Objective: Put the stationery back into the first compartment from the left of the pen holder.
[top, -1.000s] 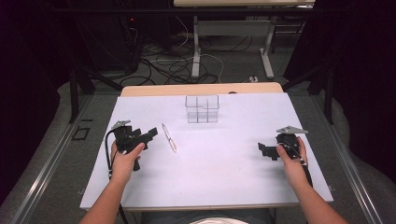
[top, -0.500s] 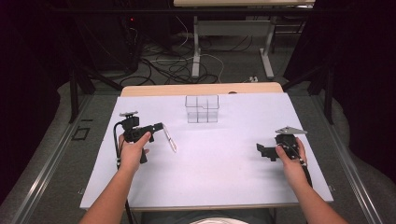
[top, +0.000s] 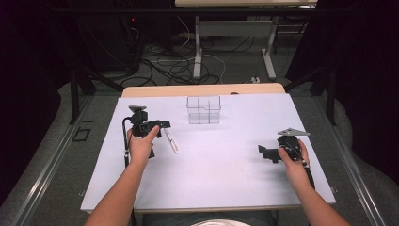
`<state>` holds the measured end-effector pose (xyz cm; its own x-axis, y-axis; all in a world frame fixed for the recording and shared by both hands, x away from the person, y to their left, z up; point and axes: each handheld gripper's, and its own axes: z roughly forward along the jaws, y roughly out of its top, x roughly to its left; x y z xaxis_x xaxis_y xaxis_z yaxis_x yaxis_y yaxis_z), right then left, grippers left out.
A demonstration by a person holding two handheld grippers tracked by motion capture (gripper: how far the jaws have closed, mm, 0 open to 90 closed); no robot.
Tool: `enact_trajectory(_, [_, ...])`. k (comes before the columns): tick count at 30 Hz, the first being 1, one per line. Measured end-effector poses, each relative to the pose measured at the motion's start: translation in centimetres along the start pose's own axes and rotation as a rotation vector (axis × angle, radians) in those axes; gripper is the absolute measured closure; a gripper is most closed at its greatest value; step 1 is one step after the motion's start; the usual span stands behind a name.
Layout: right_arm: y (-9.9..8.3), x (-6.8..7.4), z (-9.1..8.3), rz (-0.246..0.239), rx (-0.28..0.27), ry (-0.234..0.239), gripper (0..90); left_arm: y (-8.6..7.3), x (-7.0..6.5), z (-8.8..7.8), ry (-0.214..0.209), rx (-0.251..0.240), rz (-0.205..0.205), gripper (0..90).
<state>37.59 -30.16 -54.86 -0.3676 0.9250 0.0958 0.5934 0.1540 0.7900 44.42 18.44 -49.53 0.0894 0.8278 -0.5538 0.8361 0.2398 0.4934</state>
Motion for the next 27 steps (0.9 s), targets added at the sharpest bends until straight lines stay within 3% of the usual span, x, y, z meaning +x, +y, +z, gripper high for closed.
enact_trajectory(5, [-0.1,0.0,0.0,0.003,0.001,0.003,2.1,0.2,0.0,0.3,0.036,0.017,-0.012,47.7])
enact_trajectory(8, [-0.1,0.0,0.1,0.005,0.003,0.005,2.4,0.2,0.0,0.5,0.051,0.013,-0.039,49.2])
enact_trajectory(21, [-0.1,-0.1,0.3,0.006,0.01,0.014,3.9,0.4,0.4,1.9,0.081,0.036,-0.109,59.8])
enact_trajectory(25, [-0.1,-0.2,0.4,0.007,0.015,0.018,4.5,0.5,0.8,2.3,0.091,0.063,-0.125,59.9])
enact_trajectory(27, [-0.1,-0.2,0.4,0.006,0.015,0.018,4.6,0.5,0.9,2.5,0.101,0.051,-0.135,60.5])
